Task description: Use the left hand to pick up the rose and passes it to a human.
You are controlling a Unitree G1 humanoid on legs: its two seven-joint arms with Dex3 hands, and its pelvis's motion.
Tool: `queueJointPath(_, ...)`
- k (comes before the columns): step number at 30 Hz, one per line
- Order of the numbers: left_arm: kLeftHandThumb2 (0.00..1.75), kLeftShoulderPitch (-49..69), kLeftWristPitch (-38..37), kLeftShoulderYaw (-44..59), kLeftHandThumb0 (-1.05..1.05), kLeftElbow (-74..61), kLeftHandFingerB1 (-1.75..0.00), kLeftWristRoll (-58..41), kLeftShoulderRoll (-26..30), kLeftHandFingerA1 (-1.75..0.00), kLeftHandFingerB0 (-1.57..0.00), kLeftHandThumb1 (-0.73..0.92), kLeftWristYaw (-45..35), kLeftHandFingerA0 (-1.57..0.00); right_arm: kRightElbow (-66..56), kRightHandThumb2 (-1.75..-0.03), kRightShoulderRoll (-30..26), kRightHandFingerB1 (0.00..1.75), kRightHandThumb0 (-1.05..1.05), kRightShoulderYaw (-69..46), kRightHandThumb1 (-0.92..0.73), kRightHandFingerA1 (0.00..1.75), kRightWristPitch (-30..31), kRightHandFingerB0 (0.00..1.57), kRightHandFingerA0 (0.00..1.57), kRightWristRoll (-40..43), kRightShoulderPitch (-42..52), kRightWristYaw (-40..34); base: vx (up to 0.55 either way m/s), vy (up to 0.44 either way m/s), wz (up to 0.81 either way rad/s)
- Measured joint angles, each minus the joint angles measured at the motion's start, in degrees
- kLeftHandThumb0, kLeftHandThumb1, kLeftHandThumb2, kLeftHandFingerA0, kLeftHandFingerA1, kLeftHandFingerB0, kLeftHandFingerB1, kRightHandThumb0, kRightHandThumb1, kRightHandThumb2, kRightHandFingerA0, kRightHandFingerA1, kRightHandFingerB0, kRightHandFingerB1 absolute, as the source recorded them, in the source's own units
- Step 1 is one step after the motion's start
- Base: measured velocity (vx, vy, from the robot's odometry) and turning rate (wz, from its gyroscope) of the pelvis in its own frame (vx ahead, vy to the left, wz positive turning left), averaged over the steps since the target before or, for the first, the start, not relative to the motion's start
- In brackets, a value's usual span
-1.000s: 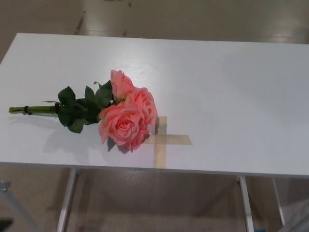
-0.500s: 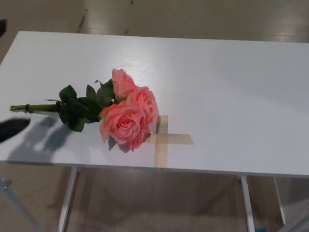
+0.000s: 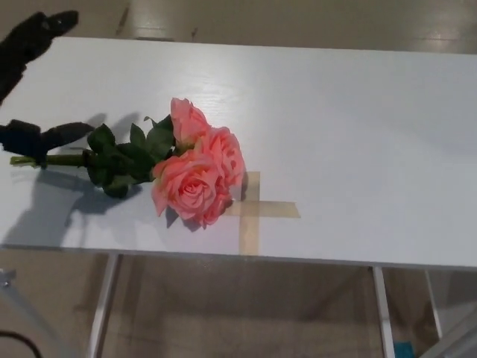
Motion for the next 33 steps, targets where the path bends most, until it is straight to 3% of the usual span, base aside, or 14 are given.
queueJointPath(13, 0.78, -8.29, 4.71, -10.74, -0.59, 11.73, -0.25, 9.72, -4.37, -0.18, -0.02, 0.37, 3.61, -0.02, 0.20, -0.73, -0.20, 0.44, -0.35, 0.01, -0.56, 0.52, 0.27, 0.42, 0.65, 0.04, -1.46, 0.84, 0.00, 0.000, 0.00)
queueJointPath(14, 0.78, -8.49, 4.80, -11.04, -0.60, 12.13, -0.25, 10.14, -4.49, -0.18, -0.02, 0.37, 3.78, -0.02, 0.21, -0.59, -0.20, 0.36, -0.26, 0.01, -0.65, 0.44, 0.27, 0.46, 0.71, 0.04, -1.50, 0.90, 0.00, 0.000, 0.00)
queueJointPath(17, 0.78, -10.11, 4.69, -12.40, -0.60, 15.92, -0.25, 11.61, -5.28, -0.18, -0.02, 0.37, 4.43, -0.02, 0.21, -0.59, -0.18, 0.36, -0.26, -0.16, -0.65, 0.44, 0.28, 0.46, 0.71, 0.11, -1.68, 0.97, 0.00, 0.000, 0.00)
queueJointPath(18, 0.79, -10.32, 4.62, -12.60, -0.60, 16.57, -0.24, 11.86, -5.47, -0.19, 0.00, 0.35, 4.59, 0.00, 0.21, -0.74, -0.18, 0.45, -0.36, -0.19, -0.57, 0.53, 0.28, 0.43, 0.66, 0.11, -1.72, 0.98, 0.00, 0.000, 0.00)
queueJointPath(33, 0.77, -15.45, 3.53, -17.63, -0.57, 28.27, -0.26, 16.69, -9.08, -0.18, -0.01, 0.35, 6.85, 0.00, 0.24, -0.75, 0.20, 0.46, -0.35, -0.37, -0.58, 0.53, 0.90, 0.46, 0.65, 0.18, -2.44, 1.41, 0.00, 0.000, 0.00)
